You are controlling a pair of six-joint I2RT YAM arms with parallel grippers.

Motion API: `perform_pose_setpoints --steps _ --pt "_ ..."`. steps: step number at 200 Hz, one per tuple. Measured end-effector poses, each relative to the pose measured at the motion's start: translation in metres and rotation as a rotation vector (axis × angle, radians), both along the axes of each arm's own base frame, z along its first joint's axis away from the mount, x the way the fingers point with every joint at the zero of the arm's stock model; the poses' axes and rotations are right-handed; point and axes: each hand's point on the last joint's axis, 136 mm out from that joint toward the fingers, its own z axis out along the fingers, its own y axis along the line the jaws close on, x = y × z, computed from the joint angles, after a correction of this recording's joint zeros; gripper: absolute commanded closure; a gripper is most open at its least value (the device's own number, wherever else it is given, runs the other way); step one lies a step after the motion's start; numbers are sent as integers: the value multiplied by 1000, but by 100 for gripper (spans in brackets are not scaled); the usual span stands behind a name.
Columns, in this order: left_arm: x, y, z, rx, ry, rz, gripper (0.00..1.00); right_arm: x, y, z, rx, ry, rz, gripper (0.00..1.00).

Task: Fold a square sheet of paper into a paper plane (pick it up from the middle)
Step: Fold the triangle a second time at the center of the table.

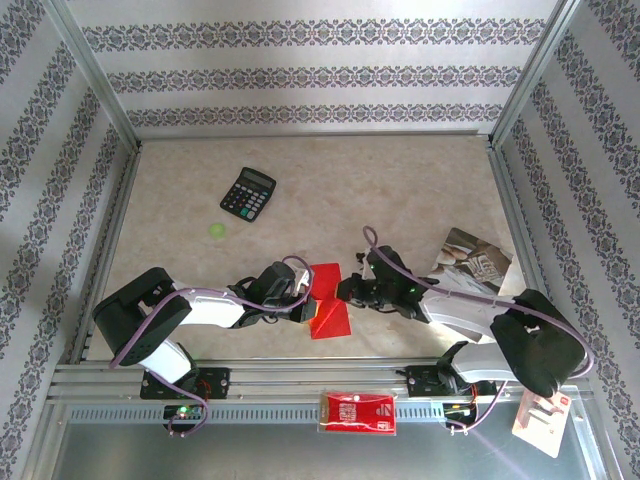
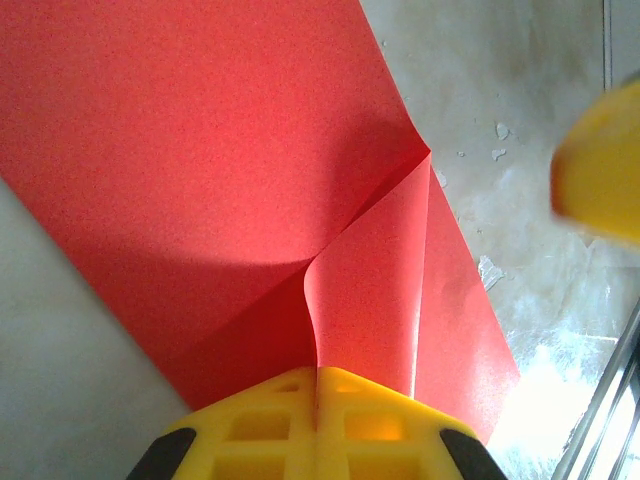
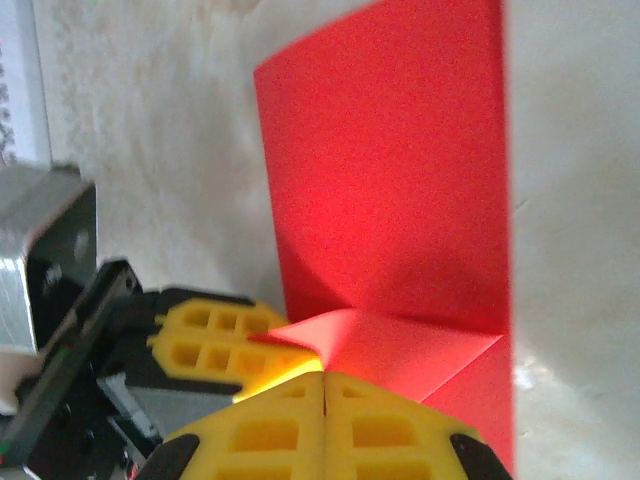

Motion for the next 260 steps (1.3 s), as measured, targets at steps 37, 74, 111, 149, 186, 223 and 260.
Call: perform_pose_setpoints --steps 37,74,111,149,186,223,260 --pt "0 0 0 1 1 0 100 -13 8 -25 -48 58 40 100" --pt "0 0 0 2 2 0 100 -11 10 -33 -58 71 37 100" --pt "0 0 0 5 4 0 100 -9 12 -32 -52 64 37 100" --pt "0 0 0 6 5 -1 100 -8 12 -36 -59 72 37 100" --pt "1 -1 0 7 6 -1 100 -7 9 -41 -70 85 30 100" --pt "3 -3 3 7 2 -3 100 -3 6 -41 -69 84 15 100" --pt "10 -6 4 19 -16 -4 96 4 3 -42 -68 78 -3 100"
